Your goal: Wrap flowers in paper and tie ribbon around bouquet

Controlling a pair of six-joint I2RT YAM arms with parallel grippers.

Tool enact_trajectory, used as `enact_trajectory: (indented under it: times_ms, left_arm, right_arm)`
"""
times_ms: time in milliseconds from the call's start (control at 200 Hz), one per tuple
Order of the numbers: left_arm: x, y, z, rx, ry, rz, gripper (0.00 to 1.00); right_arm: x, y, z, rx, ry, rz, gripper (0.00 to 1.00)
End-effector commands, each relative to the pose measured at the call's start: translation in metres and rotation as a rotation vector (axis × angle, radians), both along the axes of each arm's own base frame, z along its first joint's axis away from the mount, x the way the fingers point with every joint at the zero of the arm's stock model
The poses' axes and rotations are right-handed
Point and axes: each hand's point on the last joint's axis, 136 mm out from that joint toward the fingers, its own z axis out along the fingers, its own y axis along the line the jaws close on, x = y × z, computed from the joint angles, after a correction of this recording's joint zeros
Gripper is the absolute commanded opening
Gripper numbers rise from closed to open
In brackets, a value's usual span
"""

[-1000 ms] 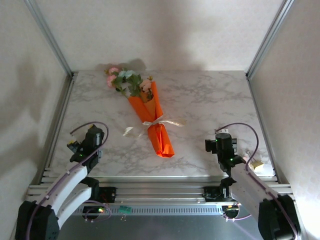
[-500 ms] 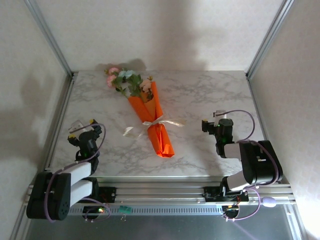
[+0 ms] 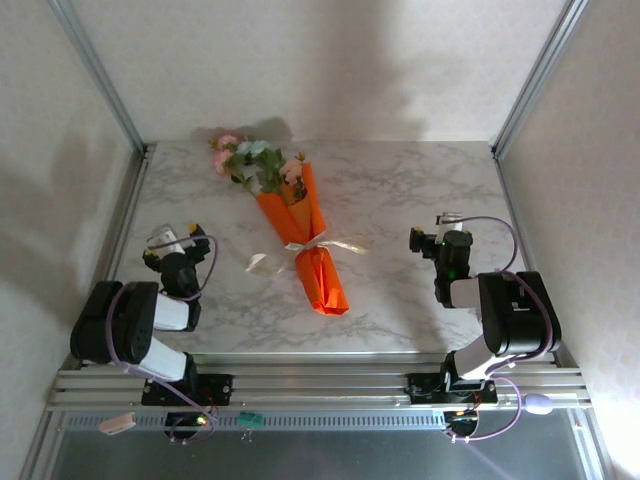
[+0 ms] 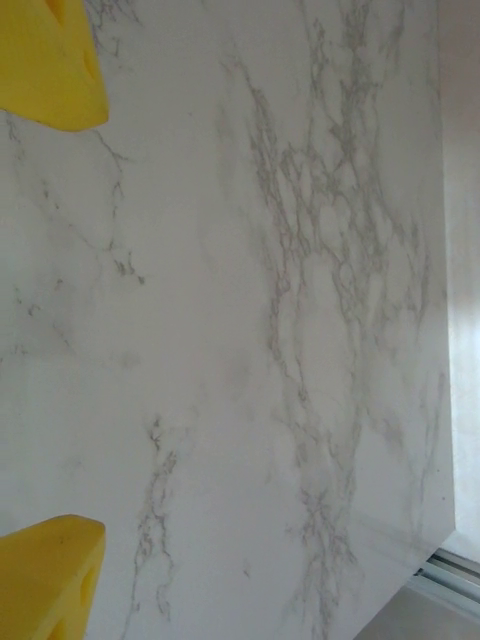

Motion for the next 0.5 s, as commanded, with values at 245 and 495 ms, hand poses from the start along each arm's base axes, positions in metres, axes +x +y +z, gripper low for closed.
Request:
enact_trajectory:
  times_ms: [245, 495]
  left_arm:
    - [0.009, -0.003, 0.013, 0.017, -0.050, -0.034, 1.00]
    - [0.008, -0.006, 0.014, 0.033, -0.045, -0.029, 1.00]
  right_arm:
    - [-0.001, -0.014, 0.001, 0.006, -0.009, -0.091, 0.99]
    - [-0.001, -0.013, 0.001, 0.003, -0.011, -0.088, 0.99]
